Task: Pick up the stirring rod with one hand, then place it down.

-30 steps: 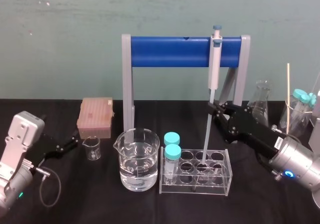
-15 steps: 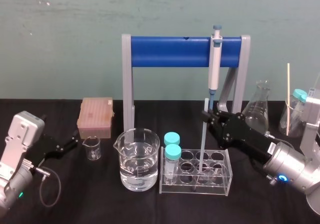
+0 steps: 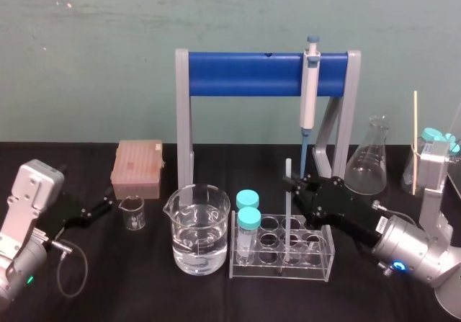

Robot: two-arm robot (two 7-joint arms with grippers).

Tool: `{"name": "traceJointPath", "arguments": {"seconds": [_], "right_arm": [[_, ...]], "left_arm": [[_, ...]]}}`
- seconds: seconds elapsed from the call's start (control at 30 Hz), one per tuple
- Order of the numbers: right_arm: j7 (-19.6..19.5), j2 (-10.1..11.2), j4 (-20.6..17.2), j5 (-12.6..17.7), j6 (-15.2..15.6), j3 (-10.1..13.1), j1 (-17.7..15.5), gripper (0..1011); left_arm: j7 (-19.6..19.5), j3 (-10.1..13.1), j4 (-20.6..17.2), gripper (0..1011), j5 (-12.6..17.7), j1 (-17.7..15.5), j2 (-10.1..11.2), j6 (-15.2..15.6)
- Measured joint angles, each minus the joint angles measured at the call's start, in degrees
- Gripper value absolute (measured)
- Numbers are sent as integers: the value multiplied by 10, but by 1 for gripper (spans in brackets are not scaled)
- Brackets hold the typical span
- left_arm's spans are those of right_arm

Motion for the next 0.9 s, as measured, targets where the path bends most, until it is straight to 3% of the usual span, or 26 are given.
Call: {"name": "traceJointPath", "arguments": {"seconds": [0.73, 0.9], "right_arm": [[-2, -3, 16, -16, 1, -5, 6, 66], [-2, -3, 16, -15, 1, -5, 6, 143]], "left_arm": [[0, 0, 0, 1000, 0, 0, 0, 0], [0, 0, 0, 1000, 0, 0, 0, 0]]}}
